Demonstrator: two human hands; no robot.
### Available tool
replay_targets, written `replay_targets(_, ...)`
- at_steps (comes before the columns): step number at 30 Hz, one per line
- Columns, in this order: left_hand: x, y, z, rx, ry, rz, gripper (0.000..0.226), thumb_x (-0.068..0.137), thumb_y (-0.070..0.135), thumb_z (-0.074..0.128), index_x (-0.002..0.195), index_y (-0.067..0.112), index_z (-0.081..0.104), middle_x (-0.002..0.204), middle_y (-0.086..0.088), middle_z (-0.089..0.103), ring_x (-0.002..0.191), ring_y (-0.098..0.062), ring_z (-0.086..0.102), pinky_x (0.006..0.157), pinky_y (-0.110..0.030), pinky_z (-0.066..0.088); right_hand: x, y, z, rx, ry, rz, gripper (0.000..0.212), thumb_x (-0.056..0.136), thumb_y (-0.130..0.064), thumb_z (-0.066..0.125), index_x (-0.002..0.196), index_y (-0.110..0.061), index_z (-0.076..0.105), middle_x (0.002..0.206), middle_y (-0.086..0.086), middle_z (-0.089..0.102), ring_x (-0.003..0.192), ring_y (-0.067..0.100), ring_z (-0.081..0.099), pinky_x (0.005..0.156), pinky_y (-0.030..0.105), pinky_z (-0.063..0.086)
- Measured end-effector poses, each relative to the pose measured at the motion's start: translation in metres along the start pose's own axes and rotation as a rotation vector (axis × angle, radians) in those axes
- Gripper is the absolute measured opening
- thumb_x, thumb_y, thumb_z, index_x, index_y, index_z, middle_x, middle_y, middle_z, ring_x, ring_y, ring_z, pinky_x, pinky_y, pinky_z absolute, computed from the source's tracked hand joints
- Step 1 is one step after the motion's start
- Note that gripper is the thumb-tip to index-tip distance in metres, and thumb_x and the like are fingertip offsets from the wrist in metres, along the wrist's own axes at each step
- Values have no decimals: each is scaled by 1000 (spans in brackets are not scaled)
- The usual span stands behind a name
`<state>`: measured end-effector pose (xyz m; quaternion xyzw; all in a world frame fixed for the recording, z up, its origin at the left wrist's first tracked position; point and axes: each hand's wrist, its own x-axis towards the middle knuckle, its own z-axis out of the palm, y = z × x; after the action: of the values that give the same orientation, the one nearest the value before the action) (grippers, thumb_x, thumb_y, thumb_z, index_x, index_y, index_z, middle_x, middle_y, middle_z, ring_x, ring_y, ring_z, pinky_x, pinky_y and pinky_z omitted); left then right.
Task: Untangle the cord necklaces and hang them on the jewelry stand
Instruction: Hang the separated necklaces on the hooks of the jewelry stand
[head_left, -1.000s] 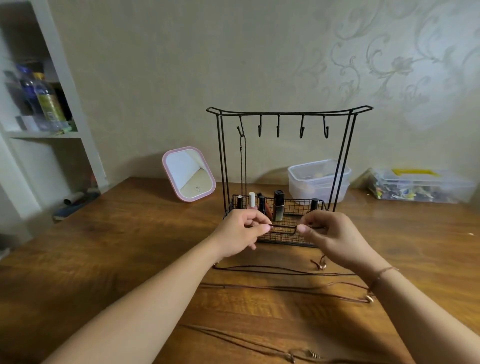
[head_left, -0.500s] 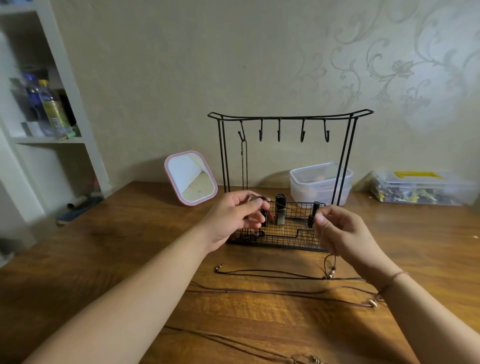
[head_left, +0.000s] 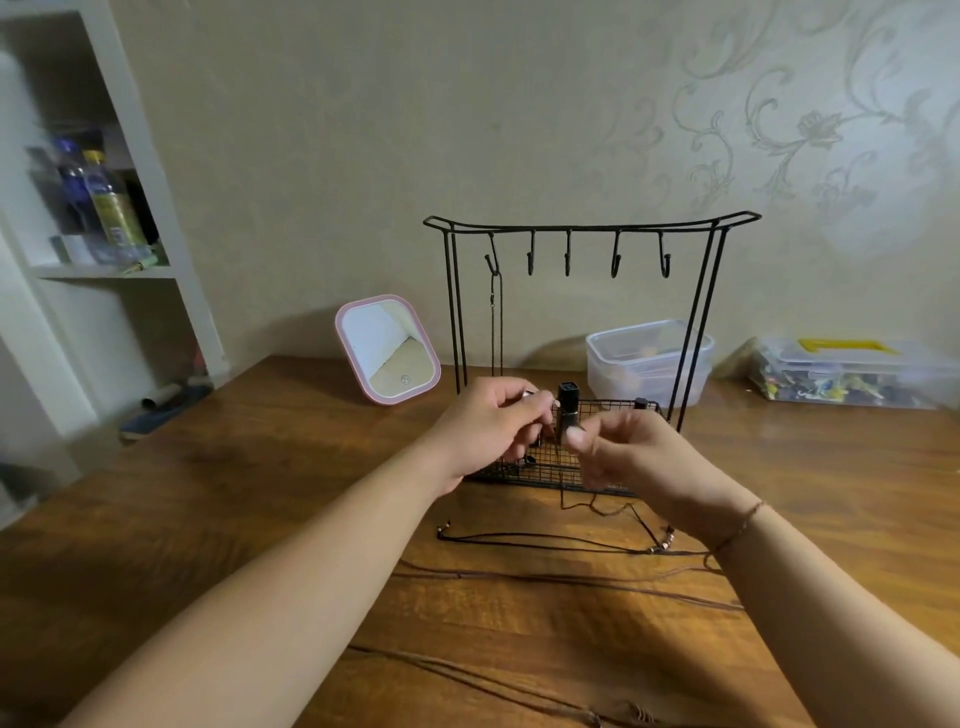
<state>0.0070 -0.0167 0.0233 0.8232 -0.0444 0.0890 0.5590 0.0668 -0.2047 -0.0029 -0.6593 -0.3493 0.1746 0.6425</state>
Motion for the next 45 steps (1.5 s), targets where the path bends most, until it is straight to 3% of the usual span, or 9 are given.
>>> replay_targets(6, 1, -29, -42, -376, 308, -176, 26, 102, 22, 49, 82, 9, 60, 65, -3, 51, 55, -14, 48, 54, -27, 39, -11, -3, -37, 395, -28, -17, 40, 79, -37, 75, 65, -12, 48, 58, 2, 38, 60, 22, 45, 70, 37, 42)
replay_targets(13, -11, -67, -54, -391, 492, -381, 22, 100, 19, 53, 92, 4, 67, 79, -7, 59, 61, -15, 52, 52, -25, 41, -5, -45, -54, 255, -127, -194, 31, 76, -39, 79, 78, -11, 64, 79, 11, 68, 115, 40, 59, 105, 48, 42)
replay_targets(17, -17, -72, -52, -410, 494, -431, 20, 100, 16, 54, 98, 6, 72, 81, -7, 62, 64, -15, 53, 55, -25, 44, 16, -96, -44, 305, -181, -272, 20, 83, -29, 73, 85, -10, 65, 61, 2, 64, 77, 26, 70, 97, 49, 51)
replay_targets(22, -28, -72, -40, -26, 253, -312, 14, 97, 8, 55, 103, 14, 67, 83, -7, 70, 62, -11, 60, 57, -24, 48, 57, -147, -25, -113, 57, -172, 18, 99, -17, 51, 93, -9, 66, 56, -2, 36, 51, 19, 40, 62, 37, 51)
replay_targets(31, -35, -61, -7, 361, 31, -206, 7, 90, 24, 67, 98, 25, 68, 94, 8, 67, 86, -8, 65, 81, -26, 57, 109, -180, 26, -1000, 147, -138, 11, 91, -17, 65, 92, -9, 73, 64, 4, 62, 53, 17, 56, 54, 24, 50)
replay_targets(34, -33, -37, -9, 381, 108, -28, 33, 92, 29, 65, 123, 25, 58, 107, 12, 64, 93, -4, 63, 84, -19, 55, 105, -177, 29, -1049, 146, -123, 13, 91, -18, 64, 88, -9, 73, 65, 3, 64, 52, 14, 57, 49, 20, 48)
replay_targets(38, -12, 37, -33, 128, 521, 261, 32, 98, 38, 56, 124, 21, 58, 111, 15, 64, 94, 7, 60, 80, -8, 49, 89, -176, 32, -963, 69, -177, 12, 88, -16, 67, 81, -8, 73, 64, 13, 68, 52, 17, 58, 65, 34, 53)
replay_targets(41, 6, 78, -45, -98, 353, 259, 23, 99, 29, 56, 110, 11, 67, 91, 1, 72, 75, -12, 68, 76, -34, 56, 81, -175, 32, -884, 26, -208, 13, 88, -12, 65, 83, -3, 73, 72, 22, 70, 57, 23, 60, 71, 46, 57)
replay_targets(45, 8, 89, -46, 102, 344, 229, 21, 96, 33, 61, 96, 14, 70, 63, 5, 58, 51, -6, 51, 55, -26, 42, 70, -163, 26, -774, 61, -217, 12, 90, -14, 65, 87, -3, 71, 67, 10, 69, 60, 26, 62, 69, 46, 57)
